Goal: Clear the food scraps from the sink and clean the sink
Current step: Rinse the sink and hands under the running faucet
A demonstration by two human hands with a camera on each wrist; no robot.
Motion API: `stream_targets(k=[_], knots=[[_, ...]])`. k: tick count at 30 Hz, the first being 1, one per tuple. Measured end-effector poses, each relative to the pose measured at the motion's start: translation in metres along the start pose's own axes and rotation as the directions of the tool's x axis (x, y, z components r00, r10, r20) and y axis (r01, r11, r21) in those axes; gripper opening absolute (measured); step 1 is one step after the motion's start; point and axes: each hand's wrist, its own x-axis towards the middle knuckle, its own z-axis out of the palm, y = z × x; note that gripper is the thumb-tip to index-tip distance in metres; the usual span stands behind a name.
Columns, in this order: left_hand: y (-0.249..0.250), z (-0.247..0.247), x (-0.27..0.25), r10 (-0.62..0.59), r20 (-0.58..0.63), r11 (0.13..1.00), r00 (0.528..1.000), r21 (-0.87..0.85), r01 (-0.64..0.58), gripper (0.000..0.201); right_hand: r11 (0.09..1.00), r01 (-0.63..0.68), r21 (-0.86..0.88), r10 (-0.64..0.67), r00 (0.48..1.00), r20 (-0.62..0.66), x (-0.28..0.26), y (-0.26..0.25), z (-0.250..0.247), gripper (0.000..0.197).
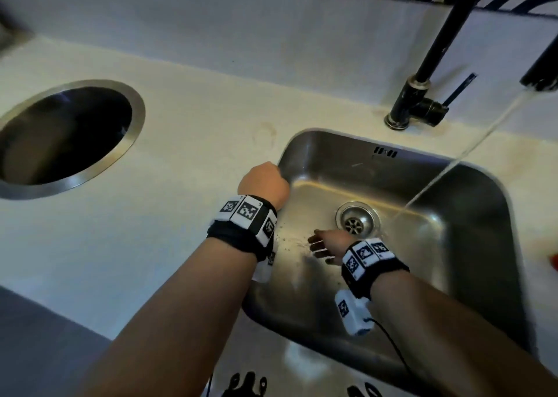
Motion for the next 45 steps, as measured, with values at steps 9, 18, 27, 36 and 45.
stream_targets(k=[9, 18, 27, 36, 45], knots=[[0.004, 0.008, 0.001, -0.041, -0.022, 0.998, 0.999, 0.043, 0.042, 0.032, 0.718, 0.177, 0.673, -0.063, 0.980, -0.190, -0.014, 0.012, -0.087, 0.040], [0.010, 0.007, -0.001, -0.047, -0.030, 0.997, 0.998, 0.055, 0.049, 0.035, 0.834, 0.133, 0.535, -0.138, 0.990, -0.033, -0.029, 0.011, -0.083, 0.035], [0.009, 0.009, 0.000, -0.036, -0.056, 0.994, 0.998, 0.098, 0.041, 0.030, 0.887, -0.143, -0.440, 0.207, 0.973, 0.102, -0.022, 0.054, -0.043, 0.044], [0.007, 0.010, 0.002, -0.029, -0.059, 0.992, 0.998, 0.125, 0.036, 0.030, 0.831, 0.187, 0.524, -0.088, 0.974, -0.208, -0.028, 0.011, -0.099, 0.042], [0.002, 0.016, 0.005, -0.017, -0.063, 0.992, 0.998, 0.126, 0.024, 0.033, 0.708, 0.182, 0.682, -0.149, 0.983, -0.108, -0.042, 0.010, -0.109, 0.035]])
